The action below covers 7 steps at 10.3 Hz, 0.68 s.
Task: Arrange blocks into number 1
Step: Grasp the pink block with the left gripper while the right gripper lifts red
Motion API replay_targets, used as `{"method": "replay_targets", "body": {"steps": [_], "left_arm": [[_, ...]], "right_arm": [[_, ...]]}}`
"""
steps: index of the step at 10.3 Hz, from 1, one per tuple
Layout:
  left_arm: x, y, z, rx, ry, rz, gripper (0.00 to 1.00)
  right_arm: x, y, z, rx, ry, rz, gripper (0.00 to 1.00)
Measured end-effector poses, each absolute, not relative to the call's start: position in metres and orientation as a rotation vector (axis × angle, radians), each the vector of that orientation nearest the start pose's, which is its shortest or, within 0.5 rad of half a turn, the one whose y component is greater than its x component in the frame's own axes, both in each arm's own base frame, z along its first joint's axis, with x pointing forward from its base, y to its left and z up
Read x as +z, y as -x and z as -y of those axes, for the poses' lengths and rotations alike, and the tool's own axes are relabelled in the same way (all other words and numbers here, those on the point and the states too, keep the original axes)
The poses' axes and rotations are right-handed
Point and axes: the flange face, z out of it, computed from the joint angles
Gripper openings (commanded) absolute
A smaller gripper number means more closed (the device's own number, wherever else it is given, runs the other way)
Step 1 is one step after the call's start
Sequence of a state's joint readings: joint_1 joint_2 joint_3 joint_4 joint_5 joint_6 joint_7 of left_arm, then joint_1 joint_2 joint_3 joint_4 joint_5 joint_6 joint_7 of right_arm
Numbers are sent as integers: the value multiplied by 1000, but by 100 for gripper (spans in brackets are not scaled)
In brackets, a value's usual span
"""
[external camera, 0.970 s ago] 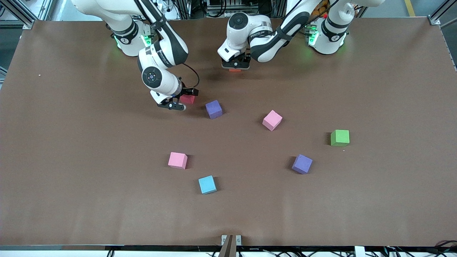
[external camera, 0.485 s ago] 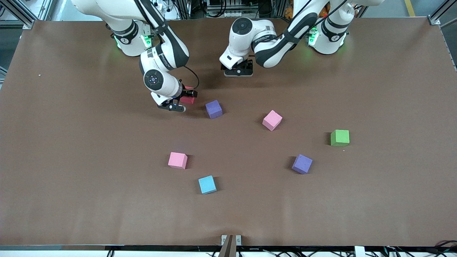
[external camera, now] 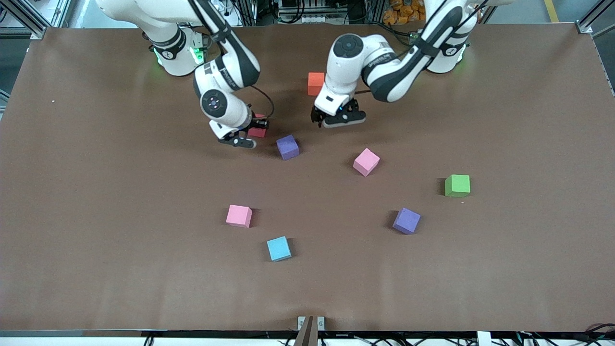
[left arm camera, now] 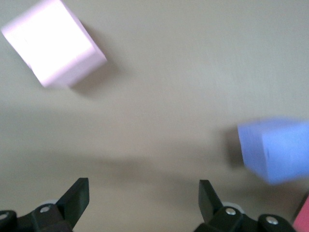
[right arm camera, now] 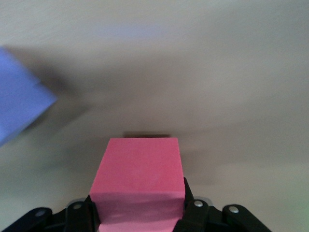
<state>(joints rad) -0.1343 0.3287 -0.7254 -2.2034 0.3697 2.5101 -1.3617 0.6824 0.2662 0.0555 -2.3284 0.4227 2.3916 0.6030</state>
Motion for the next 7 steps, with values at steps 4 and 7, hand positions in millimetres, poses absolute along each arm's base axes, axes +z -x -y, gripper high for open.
{"method": "replay_targets", "body": {"steps": [4,7], "left_arm": [[271,-462,341,-120,3124,655,100],[272,-491,323,-34,3124,868,100]], "right_arm": [[237,-323,-417,389,3030,-211,42],[242,-295,-461,324,3074,-186,44]]}}
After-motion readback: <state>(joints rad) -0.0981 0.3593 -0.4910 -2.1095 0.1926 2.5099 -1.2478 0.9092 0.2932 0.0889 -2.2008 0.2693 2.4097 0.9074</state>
